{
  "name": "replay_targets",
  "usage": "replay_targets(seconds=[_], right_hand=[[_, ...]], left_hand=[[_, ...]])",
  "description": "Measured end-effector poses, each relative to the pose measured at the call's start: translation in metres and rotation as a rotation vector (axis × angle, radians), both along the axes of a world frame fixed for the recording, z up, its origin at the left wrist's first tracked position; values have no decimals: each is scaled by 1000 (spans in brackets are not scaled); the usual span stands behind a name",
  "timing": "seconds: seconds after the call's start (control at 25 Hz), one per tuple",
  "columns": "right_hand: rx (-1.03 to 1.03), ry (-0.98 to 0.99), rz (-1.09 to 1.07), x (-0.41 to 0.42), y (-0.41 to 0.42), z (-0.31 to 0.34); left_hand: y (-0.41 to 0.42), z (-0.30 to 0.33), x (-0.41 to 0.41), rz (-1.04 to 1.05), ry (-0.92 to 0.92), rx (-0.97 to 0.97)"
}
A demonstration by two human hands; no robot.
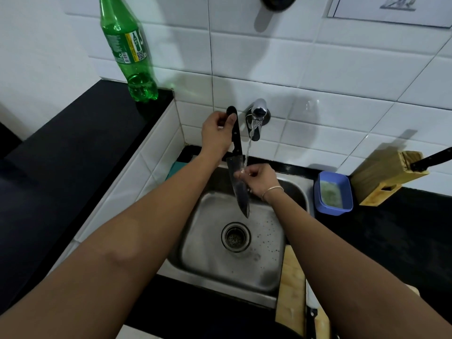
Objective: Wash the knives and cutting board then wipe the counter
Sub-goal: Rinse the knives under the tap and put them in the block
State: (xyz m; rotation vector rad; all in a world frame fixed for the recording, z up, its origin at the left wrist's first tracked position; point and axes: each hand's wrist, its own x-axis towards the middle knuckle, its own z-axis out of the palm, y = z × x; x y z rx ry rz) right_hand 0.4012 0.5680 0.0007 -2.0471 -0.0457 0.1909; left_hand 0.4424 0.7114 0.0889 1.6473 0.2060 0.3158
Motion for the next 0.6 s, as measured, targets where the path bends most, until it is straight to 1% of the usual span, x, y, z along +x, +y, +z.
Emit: replay_targets(seconds=[0.16, 0.24, 0.28, 0.36, 0.48, 0.56, 0.6], right_hand=[[-273, 139, 143, -28, -17, -41], [-356, 174, 186, -36, -23, -49], [-360, 177, 192, -37, -26, -49], [-292, 150, 158, -34, -27, -41], [-86, 86, 49, -24, -18, -19], [55, 59, -9, -19, -12, -9], [88, 55, -13, -19, -11, -7]], left_hand=[[6, 13, 5, 30, -17, -22], [4, 14, 3, 16, -4, -28], [3, 11, 0, 1, 14, -30], [-1, 1, -7, -38, 62, -31], [-8, -17, -23, -135, 122, -10], [-12, -27, -34, -154, 132, 9], [-13, -30, -39, -145, 132, 28]])
